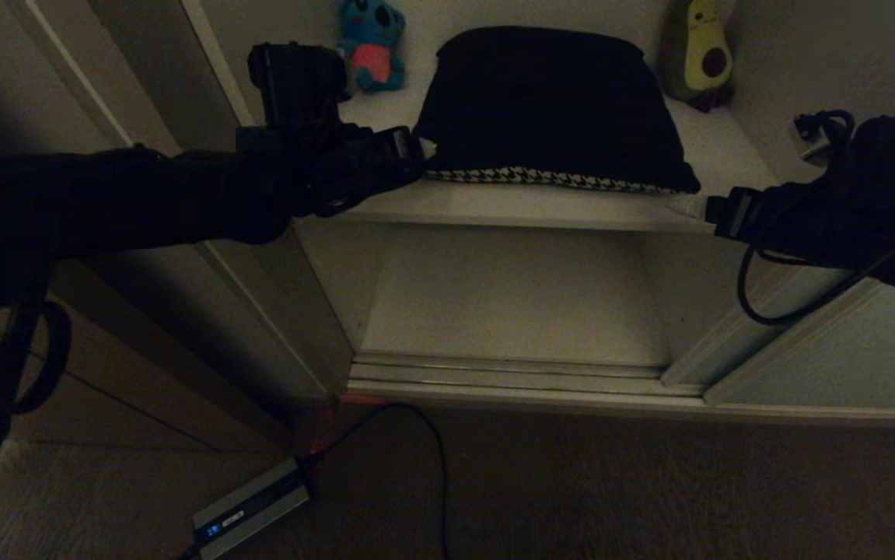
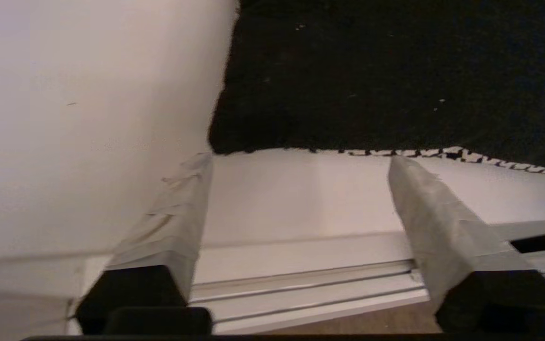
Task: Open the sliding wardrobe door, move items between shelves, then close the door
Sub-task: Place the pillow on the lower shelf
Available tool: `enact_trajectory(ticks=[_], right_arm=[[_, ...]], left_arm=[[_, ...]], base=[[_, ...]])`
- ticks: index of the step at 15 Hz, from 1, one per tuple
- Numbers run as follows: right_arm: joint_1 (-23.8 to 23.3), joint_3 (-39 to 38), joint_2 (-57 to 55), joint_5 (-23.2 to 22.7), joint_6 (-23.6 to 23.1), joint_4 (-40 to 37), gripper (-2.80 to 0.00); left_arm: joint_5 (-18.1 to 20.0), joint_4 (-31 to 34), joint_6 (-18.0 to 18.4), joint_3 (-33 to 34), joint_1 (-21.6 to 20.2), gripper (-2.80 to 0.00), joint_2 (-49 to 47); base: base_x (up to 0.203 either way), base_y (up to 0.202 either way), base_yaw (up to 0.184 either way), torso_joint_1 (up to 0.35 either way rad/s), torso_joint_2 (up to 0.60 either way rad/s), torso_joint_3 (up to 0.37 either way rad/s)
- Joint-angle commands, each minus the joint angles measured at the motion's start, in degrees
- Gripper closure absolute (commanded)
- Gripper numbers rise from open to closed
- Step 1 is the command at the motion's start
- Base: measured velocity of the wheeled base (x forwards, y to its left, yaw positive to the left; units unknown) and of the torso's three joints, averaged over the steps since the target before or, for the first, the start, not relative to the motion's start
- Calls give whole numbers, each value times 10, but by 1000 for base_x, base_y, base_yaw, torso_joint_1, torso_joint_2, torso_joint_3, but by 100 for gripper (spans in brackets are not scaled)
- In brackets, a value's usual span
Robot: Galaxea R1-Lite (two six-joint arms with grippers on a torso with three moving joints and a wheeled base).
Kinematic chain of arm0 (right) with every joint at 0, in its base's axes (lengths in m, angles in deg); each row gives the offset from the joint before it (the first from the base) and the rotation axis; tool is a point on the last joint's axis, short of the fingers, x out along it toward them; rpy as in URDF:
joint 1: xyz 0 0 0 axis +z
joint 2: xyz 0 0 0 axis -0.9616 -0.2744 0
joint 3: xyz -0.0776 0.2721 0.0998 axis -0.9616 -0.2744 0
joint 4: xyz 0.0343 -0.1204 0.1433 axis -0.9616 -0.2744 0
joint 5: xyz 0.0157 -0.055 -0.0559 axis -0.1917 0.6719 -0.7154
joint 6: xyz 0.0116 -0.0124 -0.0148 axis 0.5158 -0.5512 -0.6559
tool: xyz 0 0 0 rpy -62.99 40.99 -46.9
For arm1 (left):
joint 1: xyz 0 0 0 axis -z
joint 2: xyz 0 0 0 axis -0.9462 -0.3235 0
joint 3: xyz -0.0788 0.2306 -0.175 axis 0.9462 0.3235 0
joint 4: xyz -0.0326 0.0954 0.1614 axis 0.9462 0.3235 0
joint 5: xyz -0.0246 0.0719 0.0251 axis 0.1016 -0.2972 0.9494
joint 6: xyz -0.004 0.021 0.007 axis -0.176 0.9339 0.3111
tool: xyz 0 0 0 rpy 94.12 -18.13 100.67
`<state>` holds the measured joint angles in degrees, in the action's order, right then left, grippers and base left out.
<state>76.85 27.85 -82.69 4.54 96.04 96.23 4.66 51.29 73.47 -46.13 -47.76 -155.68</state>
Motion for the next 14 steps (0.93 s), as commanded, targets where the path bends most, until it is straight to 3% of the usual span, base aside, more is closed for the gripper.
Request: enact_trajectory(ticks=[1, 6, 11, 14], right_arm=[[-2, 8, -24, -1, 1, 10, -280], [-4, 10, -48, -9, 40, 55, -280], [-15, -11, -37, -16, 43, 61, -280], [-22, -19, -33, -23, 44, 62, -280]], left_arm=[[3, -4, -2, -16, -2, -280, -27], [27, -44, -3, -17, -26, -280, -60], [98, -97, -7, -17, -48, -280, -83], [107, -128, -11, -17, -52, -280, -107]], base=[[0, 0, 0, 0, 0, 0], [0, 0, 0, 0, 0, 0], [0, 0, 0, 0, 0, 0], [0, 0, 0, 0, 0, 0]])
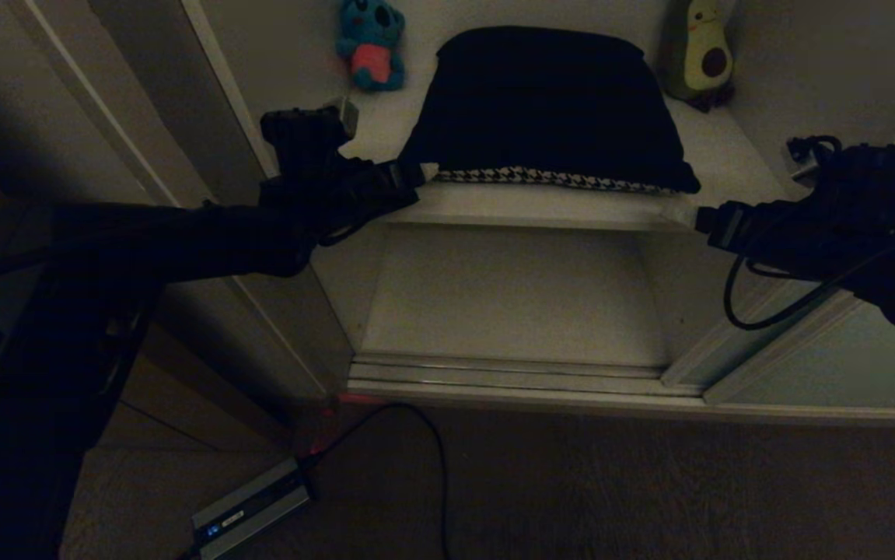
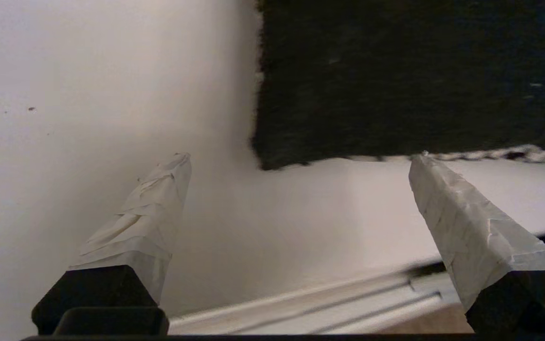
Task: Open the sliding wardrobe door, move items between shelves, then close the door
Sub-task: Place the pillow on the lower shelf
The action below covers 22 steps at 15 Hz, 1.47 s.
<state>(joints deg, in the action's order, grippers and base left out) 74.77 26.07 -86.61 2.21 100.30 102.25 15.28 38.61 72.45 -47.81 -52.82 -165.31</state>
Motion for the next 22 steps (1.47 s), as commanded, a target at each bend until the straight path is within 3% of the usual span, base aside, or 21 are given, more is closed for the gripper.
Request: enact_trajectory(ticks=[1, 12, 22], right_arm=[[-3, -5, 7, -5, 1, 2, -280], [-3, -50, 6, -13, 0, 61, -280], [-10, -59, 3, -29, 0, 61, -280]], left_arm=[[1, -17, -2, 0, -1, -280, -17], [112, -79, -13, -1, -3, -280, -33], [112, -110, -10, -3, -15, -280, -35]], base=[[0, 0, 0, 0, 0, 0], [0, 0, 0, 0, 0, 0], [0, 0, 0, 0, 0, 0]])
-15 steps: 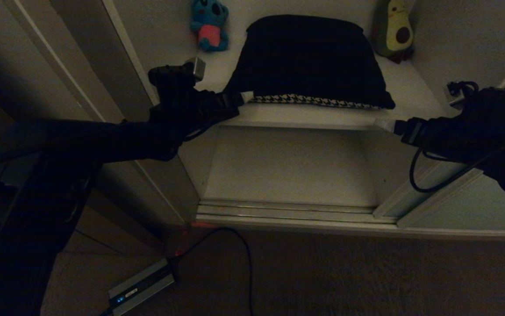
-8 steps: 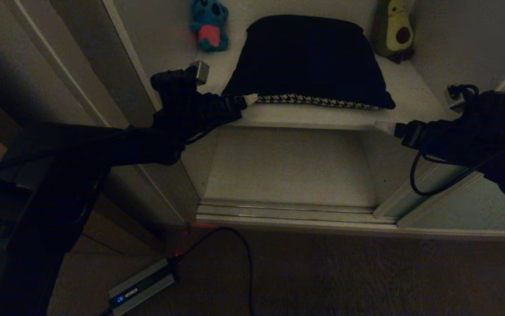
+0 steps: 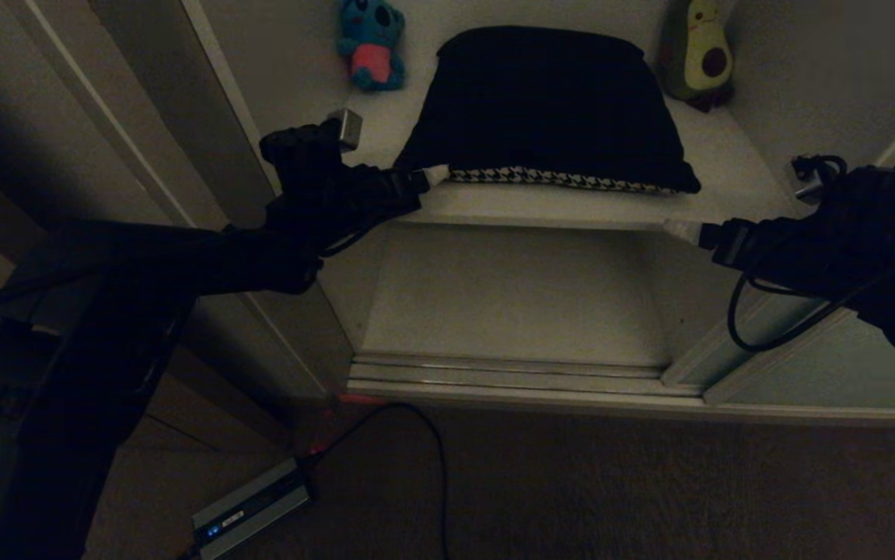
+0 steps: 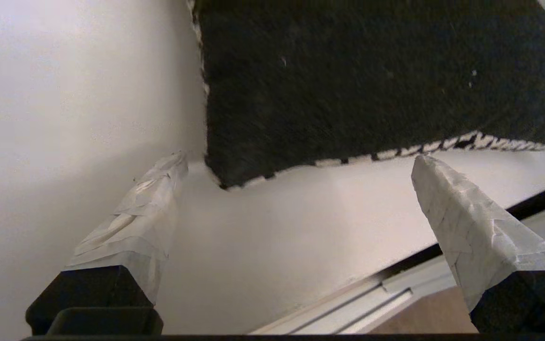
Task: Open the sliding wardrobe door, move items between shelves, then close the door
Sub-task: Place the pillow on the lower shelf
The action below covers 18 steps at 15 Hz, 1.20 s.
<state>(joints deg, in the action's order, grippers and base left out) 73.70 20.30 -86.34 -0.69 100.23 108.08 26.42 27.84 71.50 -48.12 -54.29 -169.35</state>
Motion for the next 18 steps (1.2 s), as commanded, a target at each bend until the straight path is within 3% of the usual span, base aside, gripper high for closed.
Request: enact_trajectory(ticks=[1, 6, 7, 18], right_arm=[[0, -1, 1, -4, 1, 2, -280], [-1, 3, -6, -12, 2, 3, -280], [-2, 2, -6, -15, 2, 3, -280], [-18, -7, -1, -36, 3, 7, -280]], left_arm=[[2, -4, -1, 0, 0, -280, 5], [11, -4, 9, 0, 0, -280, 9], [11, -4, 12, 0, 0, 0, 8], [16, -7, 16, 1, 4, 0, 14]], base=[[0, 0, 0, 0, 0, 0], [0, 0, 0, 0, 0, 0], [0, 0, 0, 0, 0, 0], [0, 0, 0, 0, 0, 0]])
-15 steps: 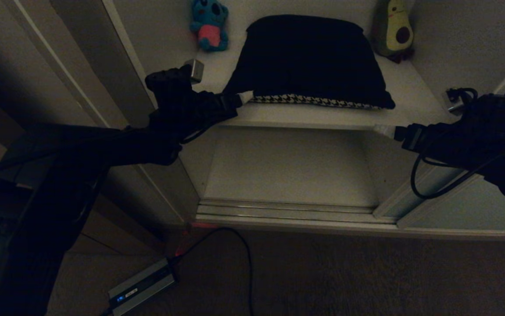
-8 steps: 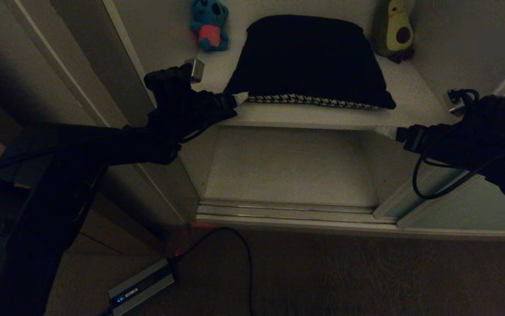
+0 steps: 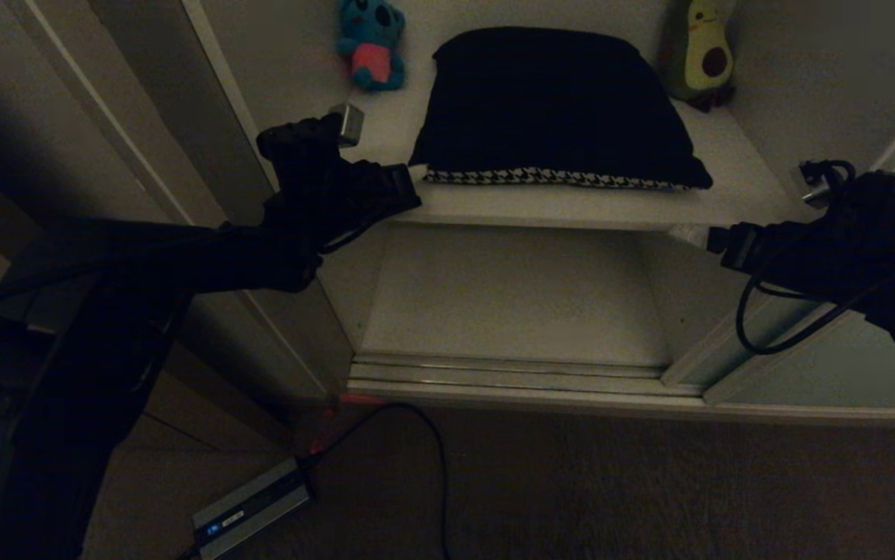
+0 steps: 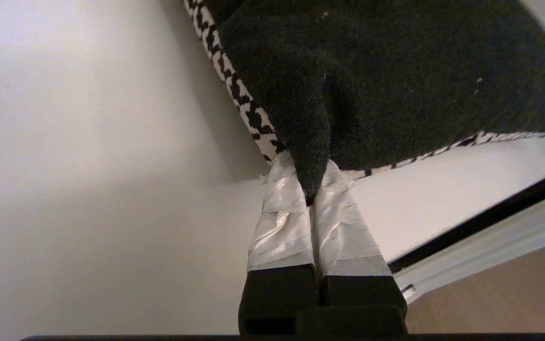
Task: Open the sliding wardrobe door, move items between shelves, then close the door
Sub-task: Place the pillow on the lower shelf
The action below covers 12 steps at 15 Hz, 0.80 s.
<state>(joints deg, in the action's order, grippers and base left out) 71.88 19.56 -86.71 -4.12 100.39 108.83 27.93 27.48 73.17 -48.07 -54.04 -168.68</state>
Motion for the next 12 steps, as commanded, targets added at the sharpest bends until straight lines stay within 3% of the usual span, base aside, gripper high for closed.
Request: enact_trajectory(ticks=[1, 4, 9, 12], right_arm=[[-1, -7, 2, -1, 3, 16, -280], [-9, -18, 7, -2, 23, 50, -280], [-25, -2, 42, 1, 21, -31, -280], [-44, 1, 44, 0, 21, -32, -280]], left_arm=[[-1, 0, -2, 1, 6, 0, 12], [-5, 8, -4, 42, 12, 0, 50], [-6, 22, -1, 188, 15, 0, 153], [-6, 21, 2, 257, 14, 0, 197]], base=[[0, 0, 0, 0, 0, 0], [0, 0, 0, 0, 0, 0], [0, 0, 0, 0, 0, 0], [0, 0, 0, 0, 0, 0]])
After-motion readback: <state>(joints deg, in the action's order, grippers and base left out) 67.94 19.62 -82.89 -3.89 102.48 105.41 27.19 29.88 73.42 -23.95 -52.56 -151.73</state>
